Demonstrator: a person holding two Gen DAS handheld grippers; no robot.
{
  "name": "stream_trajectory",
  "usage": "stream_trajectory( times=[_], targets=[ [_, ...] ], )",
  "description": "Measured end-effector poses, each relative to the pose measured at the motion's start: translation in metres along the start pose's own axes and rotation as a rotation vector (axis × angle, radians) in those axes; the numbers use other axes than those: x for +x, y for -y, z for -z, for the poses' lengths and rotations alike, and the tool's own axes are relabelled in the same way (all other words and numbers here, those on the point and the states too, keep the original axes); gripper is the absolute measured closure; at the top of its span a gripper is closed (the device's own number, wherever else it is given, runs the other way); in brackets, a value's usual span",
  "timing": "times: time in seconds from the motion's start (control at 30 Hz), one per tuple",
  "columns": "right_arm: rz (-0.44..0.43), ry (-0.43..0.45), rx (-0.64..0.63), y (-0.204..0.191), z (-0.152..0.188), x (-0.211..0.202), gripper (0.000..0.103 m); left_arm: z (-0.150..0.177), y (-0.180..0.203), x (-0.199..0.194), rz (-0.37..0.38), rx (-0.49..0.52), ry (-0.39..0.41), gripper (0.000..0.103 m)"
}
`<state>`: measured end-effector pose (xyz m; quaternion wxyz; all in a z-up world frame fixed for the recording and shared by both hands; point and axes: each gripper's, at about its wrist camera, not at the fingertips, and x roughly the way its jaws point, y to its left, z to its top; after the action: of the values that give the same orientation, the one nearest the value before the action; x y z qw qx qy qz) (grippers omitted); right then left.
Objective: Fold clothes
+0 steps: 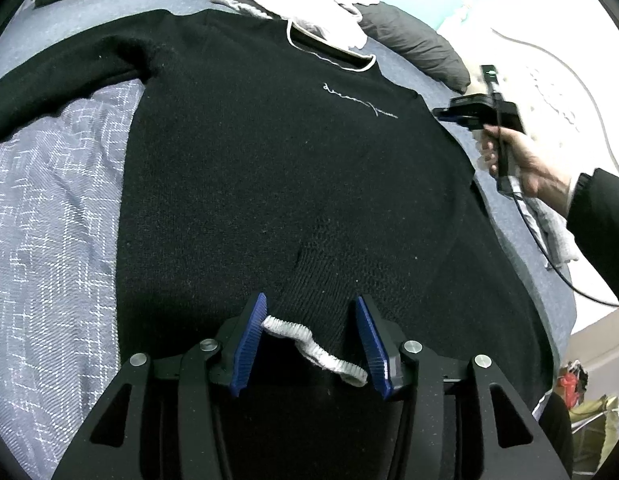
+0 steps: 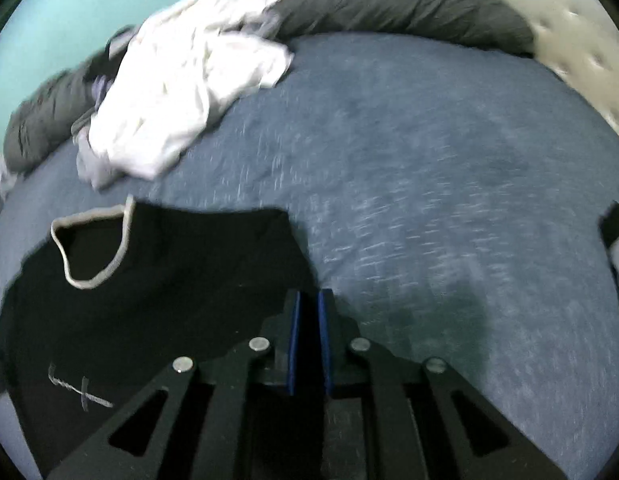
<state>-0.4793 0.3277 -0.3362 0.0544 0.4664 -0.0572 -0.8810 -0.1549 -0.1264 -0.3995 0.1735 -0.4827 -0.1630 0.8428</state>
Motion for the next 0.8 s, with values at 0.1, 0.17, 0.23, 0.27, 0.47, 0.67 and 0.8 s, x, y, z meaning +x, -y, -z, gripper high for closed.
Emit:
stream_trajectory(
  times=[0.1,0.17,0.23,0.27,0.47,0.67,0.8],
  targets=[
    [-0.081,0.045,0.002,-0.007,0.019,-0.037,0.094,0.005,0.006,0.001,0.003,0.007,0.001,0.049],
    [-0.143,0.04,0.003,-0.012,0.042,-0.057,0.094,0.007,0.012,0.0,0.012,-0.001,0.005,0.048],
    [-0.187,0.021,0.007,-0.016,0.07,-0.071,0.093,0.005,0.019,0.001,0.021,-0.025,0.013,0.048],
    [-0.209,0.009,0.011,-0.018,0.085,-0.076,0.093,-0.002,0.039,0.013,0.014,-0.03,0.019,0.048],
    [-0.28,-0.081,0.046,-0.03,0.168,-0.1,0.093,-0.005,0.044,0.008,-0.033,-0.066,0.05,0.048],
    [-0.379,-0.037,0.118,-0.052,0.213,-0.126,0.092,-0.012,0.048,0.006,-0.05,-0.094,0.087,0.048],
    [-0.424,-0.015,0.12,-0.067,0.224,-0.133,0.09,-0.013,0.046,0.005,-0.062,-0.101,0.114,0.048]
  ],
)
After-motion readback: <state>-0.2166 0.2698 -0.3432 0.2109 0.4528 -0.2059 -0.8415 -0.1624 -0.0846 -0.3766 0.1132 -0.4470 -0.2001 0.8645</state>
